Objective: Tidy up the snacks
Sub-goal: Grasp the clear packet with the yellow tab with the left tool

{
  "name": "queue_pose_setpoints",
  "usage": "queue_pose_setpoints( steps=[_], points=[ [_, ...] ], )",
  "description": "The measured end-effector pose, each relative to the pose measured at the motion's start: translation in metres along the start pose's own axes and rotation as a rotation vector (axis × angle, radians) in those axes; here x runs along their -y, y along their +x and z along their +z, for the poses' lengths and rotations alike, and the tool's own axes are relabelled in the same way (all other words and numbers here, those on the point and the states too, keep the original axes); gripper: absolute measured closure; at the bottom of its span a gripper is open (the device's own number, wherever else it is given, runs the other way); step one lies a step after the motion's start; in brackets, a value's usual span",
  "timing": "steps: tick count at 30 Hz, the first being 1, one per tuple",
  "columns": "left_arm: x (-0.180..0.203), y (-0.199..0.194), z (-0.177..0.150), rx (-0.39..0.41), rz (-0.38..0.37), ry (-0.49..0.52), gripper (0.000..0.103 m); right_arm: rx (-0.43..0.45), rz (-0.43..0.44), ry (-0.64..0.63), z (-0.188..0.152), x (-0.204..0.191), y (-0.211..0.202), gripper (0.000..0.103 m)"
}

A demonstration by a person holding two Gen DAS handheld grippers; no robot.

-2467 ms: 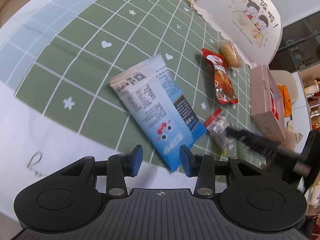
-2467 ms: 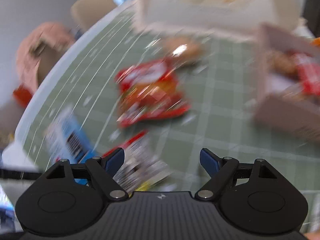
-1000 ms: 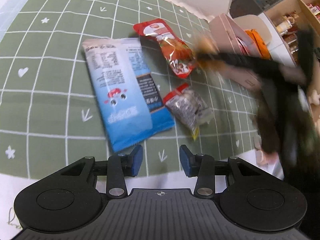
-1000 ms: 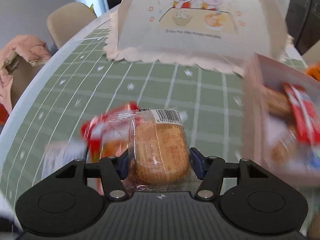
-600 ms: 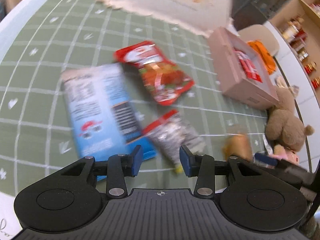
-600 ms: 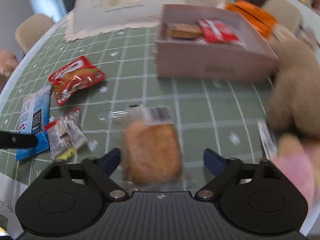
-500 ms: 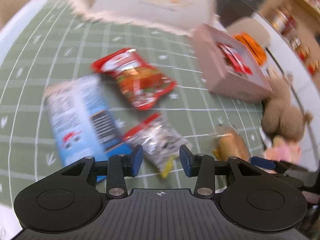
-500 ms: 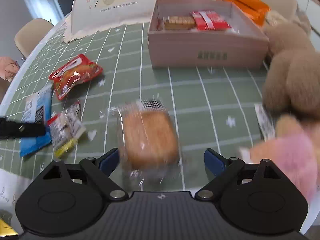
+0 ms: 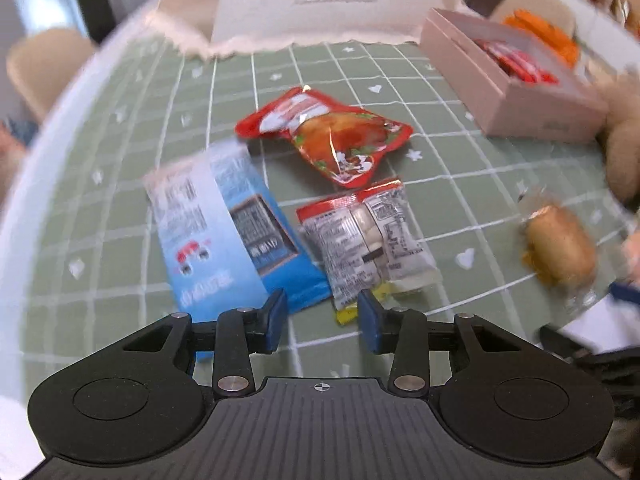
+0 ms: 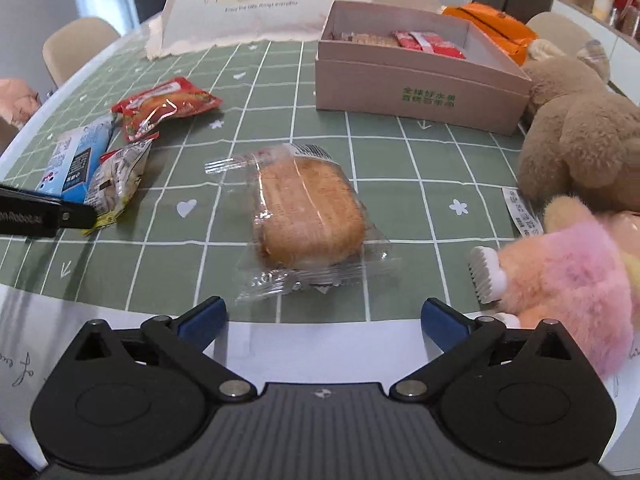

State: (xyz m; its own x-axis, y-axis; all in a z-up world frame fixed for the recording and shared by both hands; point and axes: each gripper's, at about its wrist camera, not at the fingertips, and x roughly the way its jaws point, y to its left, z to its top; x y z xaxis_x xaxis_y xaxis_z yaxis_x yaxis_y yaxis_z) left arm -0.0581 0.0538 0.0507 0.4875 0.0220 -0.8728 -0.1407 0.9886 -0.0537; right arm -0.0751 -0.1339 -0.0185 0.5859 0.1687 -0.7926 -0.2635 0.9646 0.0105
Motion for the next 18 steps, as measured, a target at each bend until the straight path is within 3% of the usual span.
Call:
queue_pose_setpoints(
  steps=[3,8,10,13,18],
  points=[
    [-0.016,0.003,0.003,-0.056,-0.143,-0.148,0.059,0.026,-0.002,0.003,-0.002,-0.002,0.000,0.000],
    [-0.003,0.002,0.004,-0.078,-0.119,-0.029,0.059,0.048,-0.004,0.006,-0.004,-0.003,0.001,0.000],
    [0.002,0.005,0.006,-0.093,-0.134,0.010,0.053,0.061,-0.005,0.007,-0.006,-0.003,0.000,0.000],
    [0.007,0.008,0.012,-0.110,-0.176,0.037,0.046,0.082,-0.010,0.012,-0.009,-0.004,0.000,0.000],
    [0.011,0.012,0.017,-0.128,-0.185,0.036,0.046,0.085,-0.011,0.013,-0.008,-0.004,0.000,0.000]
  ],
)
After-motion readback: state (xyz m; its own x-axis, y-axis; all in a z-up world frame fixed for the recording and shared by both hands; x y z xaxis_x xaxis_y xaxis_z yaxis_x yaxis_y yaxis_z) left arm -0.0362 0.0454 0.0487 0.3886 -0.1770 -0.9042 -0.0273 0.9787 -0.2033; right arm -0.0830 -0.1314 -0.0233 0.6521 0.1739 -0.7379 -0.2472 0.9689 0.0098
